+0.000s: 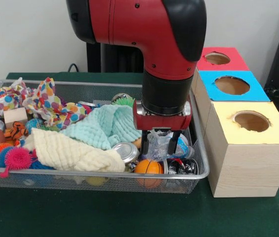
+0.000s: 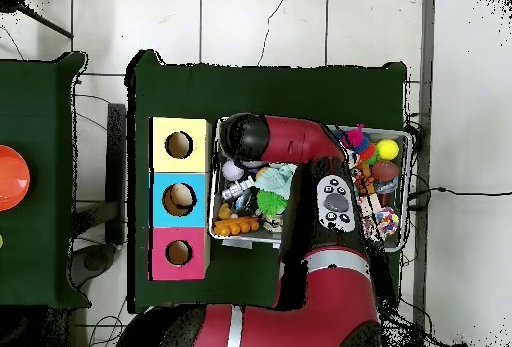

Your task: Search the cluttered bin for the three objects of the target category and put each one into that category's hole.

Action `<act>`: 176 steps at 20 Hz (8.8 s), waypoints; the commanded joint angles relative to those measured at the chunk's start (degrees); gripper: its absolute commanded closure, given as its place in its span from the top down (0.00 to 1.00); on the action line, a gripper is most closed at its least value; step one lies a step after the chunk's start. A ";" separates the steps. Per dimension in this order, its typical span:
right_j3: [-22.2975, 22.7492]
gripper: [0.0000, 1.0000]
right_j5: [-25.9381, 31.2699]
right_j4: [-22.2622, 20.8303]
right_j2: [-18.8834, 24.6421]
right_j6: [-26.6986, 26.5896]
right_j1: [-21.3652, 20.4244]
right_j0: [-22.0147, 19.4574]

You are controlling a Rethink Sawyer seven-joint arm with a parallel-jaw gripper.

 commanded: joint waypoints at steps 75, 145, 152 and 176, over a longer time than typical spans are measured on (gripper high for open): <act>13.90 0.00 22.18 2.72 3.00 2.45 -19.68 -1.61; 27.27 0.00 1.64 17.95 -1.97 17.67 -17.55 11.20; 27.70 0.00 1.39 19.82 -3.21 17.92 -17.51 12.84; 27.26 0.00 -7.98 20.08 -3.61 14.23 -11.32 12.57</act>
